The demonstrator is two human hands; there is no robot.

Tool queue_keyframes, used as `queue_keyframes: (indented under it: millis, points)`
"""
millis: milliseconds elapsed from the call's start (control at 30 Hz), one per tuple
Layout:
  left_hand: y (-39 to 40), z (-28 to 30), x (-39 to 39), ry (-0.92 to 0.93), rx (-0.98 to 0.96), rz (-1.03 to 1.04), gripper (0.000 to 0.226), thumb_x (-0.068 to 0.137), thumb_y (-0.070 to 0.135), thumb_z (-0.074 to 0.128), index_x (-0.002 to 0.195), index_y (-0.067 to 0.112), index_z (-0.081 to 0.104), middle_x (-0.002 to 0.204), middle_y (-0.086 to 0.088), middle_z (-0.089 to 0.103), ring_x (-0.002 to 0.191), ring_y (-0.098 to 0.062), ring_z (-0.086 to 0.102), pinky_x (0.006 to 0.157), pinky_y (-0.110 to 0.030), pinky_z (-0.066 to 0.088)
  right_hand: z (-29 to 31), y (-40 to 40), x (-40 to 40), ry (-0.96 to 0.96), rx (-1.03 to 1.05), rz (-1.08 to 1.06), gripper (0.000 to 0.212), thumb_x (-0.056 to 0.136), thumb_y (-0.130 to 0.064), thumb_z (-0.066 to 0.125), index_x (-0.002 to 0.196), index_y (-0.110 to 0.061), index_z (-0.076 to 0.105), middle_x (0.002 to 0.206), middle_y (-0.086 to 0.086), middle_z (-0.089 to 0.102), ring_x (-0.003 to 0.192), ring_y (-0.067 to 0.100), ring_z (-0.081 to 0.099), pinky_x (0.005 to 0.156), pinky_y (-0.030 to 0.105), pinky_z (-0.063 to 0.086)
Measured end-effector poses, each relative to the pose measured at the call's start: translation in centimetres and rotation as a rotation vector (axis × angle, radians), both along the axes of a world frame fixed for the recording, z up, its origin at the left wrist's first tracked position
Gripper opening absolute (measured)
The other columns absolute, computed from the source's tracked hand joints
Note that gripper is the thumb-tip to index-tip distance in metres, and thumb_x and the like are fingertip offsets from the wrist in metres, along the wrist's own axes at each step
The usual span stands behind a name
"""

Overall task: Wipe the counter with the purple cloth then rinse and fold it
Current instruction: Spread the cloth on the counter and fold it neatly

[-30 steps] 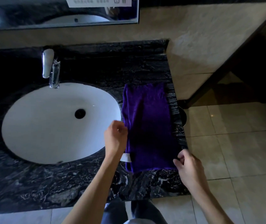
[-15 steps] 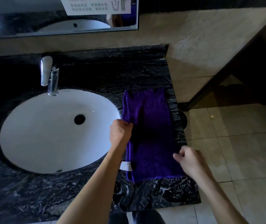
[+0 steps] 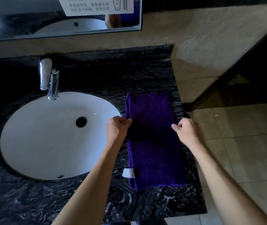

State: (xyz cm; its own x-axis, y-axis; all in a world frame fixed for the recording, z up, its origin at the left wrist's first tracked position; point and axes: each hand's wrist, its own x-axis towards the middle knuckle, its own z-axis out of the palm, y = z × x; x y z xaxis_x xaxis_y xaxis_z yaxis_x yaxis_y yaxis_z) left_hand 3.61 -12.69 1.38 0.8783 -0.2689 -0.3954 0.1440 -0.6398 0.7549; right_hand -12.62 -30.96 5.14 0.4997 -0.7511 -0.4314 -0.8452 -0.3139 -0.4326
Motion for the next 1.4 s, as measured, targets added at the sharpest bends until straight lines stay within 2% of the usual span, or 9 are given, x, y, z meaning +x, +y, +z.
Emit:
queue_keyframes:
  millis: [267, 433, 600, 700, 900, 1067, 1200, 1300, 1400]
  points:
    - [-0.3, -0.4, 0.9, 0.024, -0.034, 0.055, 0.019, 0.080, 0.003, 0.067, 0.065, -0.006, 0.062, 0.053, -0.003, 0.048, 0.046, -0.010, 0.039, 0.046, -0.026, 0.032, -0.7, -2.6, 1.0, 0.113, 0.006, 0.060, 0.027, 0.094, -0.018, 0.064, 0.071, -0.007, 0.058, 0.076, 0.009, 0.061, 0.078, 0.036, 0.064, 0.063, 0.032, 0.042]
    - [-1.9, 0.2, 1.6, -0.135, -0.025, 0.044, 0.007, 0.082, 0.019, 0.072, 0.084, 0.013, 0.072, 0.079, -0.005, 0.066, 0.069, -0.019, 0.060, 0.061, -0.031, 0.045, -0.7, -3.8, 4.0, -0.058, -0.027, 0.057, 0.030, 0.094, -0.018, 0.062, 0.074, 0.003, 0.057, 0.072, 0.017, 0.062, 0.074, 0.042, 0.064, 0.067, 0.048, 0.054]
    - [-4.2, 0.1, 3.9, -0.185, 0.080, -0.041, 0.015, 0.080, 0.035, 0.073, 0.070, 0.025, 0.067, 0.090, -0.005, 0.067, 0.079, -0.020, 0.062, 0.062, -0.025, 0.036, -1.2, -5.5, 7.8, -0.058, -0.045, 0.074, 0.016, 0.096, -0.023, 0.064, 0.089, -0.009, 0.061, 0.086, 0.008, 0.063, 0.081, 0.030, 0.059, 0.068, 0.036, 0.046]
    - [-4.6, 0.1, 4.2, -0.209, 0.135, -0.063, 0.022, 0.079, 0.042, 0.075, 0.073, 0.022, 0.069, 0.092, 0.000, 0.064, 0.080, -0.019, 0.060, 0.064, -0.027, 0.037, -1.4, -6.2, 8.5, 0.009, -0.056, 0.124, 0.029, 0.093, -0.021, 0.066, 0.068, -0.011, 0.054, 0.068, 0.007, 0.055, 0.066, 0.030, 0.056, 0.058, 0.033, 0.039]
    - [-5.0, 0.7, 4.2, -0.229, 0.167, -0.065, 0.008, 0.079, 0.026, 0.071, 0.076, 0.019, 0.071, 0.094, 0.003, 0.056, 0.084, -0.019, 0.057, 0.064, -0.029, 0.039, -1.2, -6.4, 8.6, -0.071, -0.058, 0.106, 0.033, 0.093, -0.017, 0.064, 0.077, 0.012, 0.061, 0.080, 0.032, 0.067, 0.081, 0.046, 0.066, 0.067, 0.046, 0.054]
    - [-4.9, 0.3, 5.3, -0.247, 0.066, -0.032, 0.010, 0.077, 0.014, 0.068, 0.073, 0.023, 0.065, 0.094, -0.002, 0.059, 0.087, -0.022, 0.059, 0.068, -0.027, 0.039, -1.5, -7.3, 9.3, 0.025, 0.008, 0.092, 0.027, 0.090, -0.014, 0.063, 0.070, 0.003, 0.059, 0.060, 0.018, 0.053, 0.057, 0.031, 0.058, 0.058, 0.043, 0.054]
    - [-5.4, 0.0, 6.4, -0.246, 0.019, -0.055, 0.013, 0.076, 0.024, 0.072, 0.090, 0.022, 0.072, 0.101, -0.007, 0.063, 0.094, -0.025, 0.062, 0.078, -0.035, 0.052, -1.3, -8.0, 10.0, -0.092, 0.024, 0.031, 0.020, 0.090, -0.011, 0.059, 0.100, 0.006, 0.064, 0.088, 0.026, 0.069, 0.078, 0.045, 0.070, 0.064, 0.038, 0.054]
    - [-6.0, -0.2, 7.3, -0.311, 0.053, -0.163, 0.013, 0.077, 0.019, 0.072, 0.090, 0.020, 0.075, 0.099, -0.008, 0.067, 0.094, -0.030, 0.064, 0.081, -0.040, 0.055, -1.0, -8.0, 10.6, -0.248, 0.070, 0.037, 0.012, 0.095, -0.019, 0.065, 0.106, -0.015, 0.059, 0.095, 0.006, 0.065, 0.084, 0.034, 0.070, 0.075, 0.049, 0.060]
    - [-6.3, -0.2, 8.0, -0.356, 0.054, -0.212, 0.011, 0.077, 0.007, 0.070, 0.081, 0.017, 0.073, 0.092, -0.008, 0.068, 0.089, -0.031, 0.063, 0.075, -0.036, 0.053, -1.4, -8.0, 10.8, -0.242, 0.059, 0.114, 0.009, 0.094, -0.010, 0.067, 0.100, -0.016, 0.062, 0.101, 0.008, 0.064, 0.082, 0.034, 0.069, 0.064, 0.036, 0.054]
